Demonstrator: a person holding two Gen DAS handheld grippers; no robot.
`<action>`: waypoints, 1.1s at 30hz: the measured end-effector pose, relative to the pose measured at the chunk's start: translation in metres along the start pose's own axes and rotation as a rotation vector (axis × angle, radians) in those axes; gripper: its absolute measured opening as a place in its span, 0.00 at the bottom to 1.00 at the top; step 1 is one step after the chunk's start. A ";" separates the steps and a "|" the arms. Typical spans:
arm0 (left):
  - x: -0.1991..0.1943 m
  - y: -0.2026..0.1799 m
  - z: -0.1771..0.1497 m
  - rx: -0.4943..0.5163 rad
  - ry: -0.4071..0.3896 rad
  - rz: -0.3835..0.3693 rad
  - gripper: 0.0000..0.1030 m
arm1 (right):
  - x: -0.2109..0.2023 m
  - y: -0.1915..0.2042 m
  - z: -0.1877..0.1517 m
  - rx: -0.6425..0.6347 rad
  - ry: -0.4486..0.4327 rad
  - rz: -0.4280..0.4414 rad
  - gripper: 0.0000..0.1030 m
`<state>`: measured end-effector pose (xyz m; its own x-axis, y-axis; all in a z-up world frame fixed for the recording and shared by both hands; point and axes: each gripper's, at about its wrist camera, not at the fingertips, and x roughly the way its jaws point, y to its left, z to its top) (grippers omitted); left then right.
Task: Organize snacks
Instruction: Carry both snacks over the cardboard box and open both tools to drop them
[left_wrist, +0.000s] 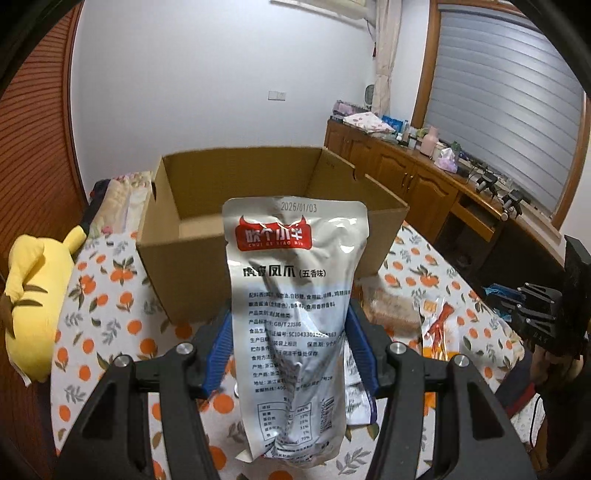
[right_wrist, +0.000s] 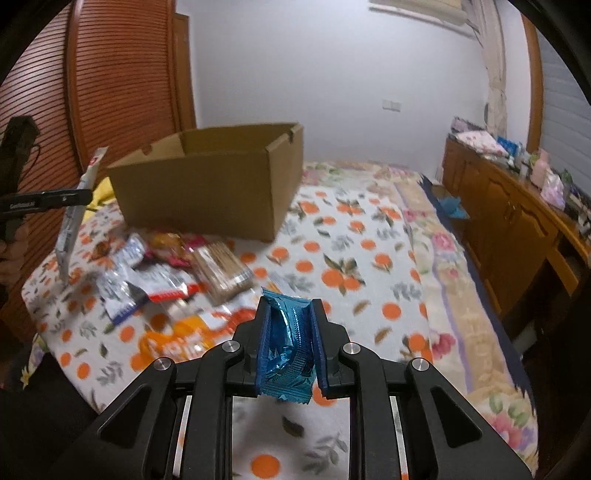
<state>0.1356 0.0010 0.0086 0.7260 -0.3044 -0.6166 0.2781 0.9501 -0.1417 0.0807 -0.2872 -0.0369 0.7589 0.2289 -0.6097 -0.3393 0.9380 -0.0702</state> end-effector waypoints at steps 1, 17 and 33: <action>-0.001 0.000 0.004 0.000 -0.007 0.003 0.54 | 0.000 0.005 0.006 -0.010 -0.008 0.006 0.18; -0.002 0.014 0.062 0.020 -0.073 0.030 0.55 | 0.027 0.050 0.089 -0.122 -0.086 0.073 0.18; 0.042 0.040 0.133 0.022 -0.064 0.062 0.55 | 0.098 0.065 0.169 -0.170 -0.100 0.158 0.18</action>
<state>0.2603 0.0177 0.0800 0.7808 -0.2493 -0.5729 0.2443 0.9658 -0.0874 0.2268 -0.1596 0.0323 0.7373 0.4016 -0.5432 -0.5403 0.8332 -0.1174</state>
